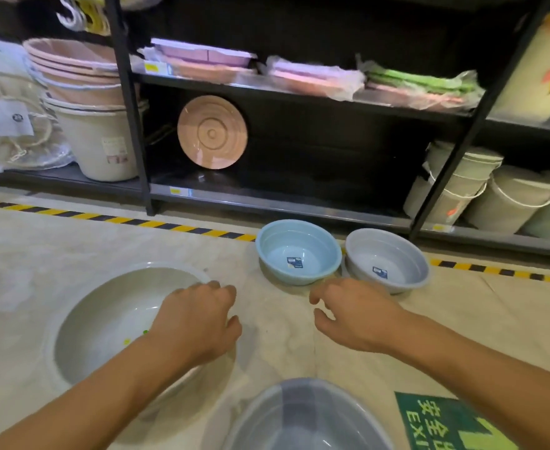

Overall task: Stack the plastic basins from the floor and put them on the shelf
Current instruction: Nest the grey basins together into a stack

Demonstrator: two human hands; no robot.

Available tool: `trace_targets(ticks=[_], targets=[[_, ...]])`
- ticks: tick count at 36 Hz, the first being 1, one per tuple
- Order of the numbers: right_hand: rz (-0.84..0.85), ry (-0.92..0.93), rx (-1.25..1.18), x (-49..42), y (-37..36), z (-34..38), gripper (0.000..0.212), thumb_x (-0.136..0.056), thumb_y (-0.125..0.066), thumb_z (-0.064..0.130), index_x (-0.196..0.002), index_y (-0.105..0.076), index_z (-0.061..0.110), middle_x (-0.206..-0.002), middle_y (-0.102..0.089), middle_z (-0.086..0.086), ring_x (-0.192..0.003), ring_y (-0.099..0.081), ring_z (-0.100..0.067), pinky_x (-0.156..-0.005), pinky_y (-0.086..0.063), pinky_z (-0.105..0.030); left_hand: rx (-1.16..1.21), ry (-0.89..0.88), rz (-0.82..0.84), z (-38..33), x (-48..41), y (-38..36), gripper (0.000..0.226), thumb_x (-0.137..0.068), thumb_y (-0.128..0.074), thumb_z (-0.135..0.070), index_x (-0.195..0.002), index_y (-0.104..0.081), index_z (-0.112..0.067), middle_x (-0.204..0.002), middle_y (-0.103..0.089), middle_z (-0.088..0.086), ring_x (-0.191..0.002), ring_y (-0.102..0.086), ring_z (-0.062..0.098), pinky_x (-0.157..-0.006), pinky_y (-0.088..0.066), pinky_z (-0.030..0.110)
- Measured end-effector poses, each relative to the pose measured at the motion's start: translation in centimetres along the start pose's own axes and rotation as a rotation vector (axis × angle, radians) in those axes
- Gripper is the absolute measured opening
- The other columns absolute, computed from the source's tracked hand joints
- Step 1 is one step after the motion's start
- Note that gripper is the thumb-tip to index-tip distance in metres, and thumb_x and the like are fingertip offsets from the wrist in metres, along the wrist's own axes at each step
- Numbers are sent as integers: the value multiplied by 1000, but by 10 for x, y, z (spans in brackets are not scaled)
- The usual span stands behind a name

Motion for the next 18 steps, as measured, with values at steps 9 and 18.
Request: trace_targets(ticks=[9,18], targets=[[-39,14,-36,-35,-30,-92,31,-94,-41,37,-118,-56,24,-115,-63,1,-104,-60,-26,-80,-52,-42,30,73,3,-57,-69,-11,35,-96,-47,-48,-126,-55,-31,-121,-63,-9,-111,-62,16,-85,-48,29],[-41,-39,-83,-56,-88,-272,31,-93,-45,38,-117,-57,23,-114,-62,0,-104,-60,-26,-74,-46,-38,67,147,53,-176,-202,-48,37,-94,-51,-47,-128,-53,-33,-118,-64,-10,-113,-60,19,-87,-49,32]])
Point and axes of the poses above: each hand's wrist, its own x-axis away from the middle knuckle, its own y-axis out of the back of the hand, z = x × y, the point moved 10 cm from there along -x, towards the middle knuckle
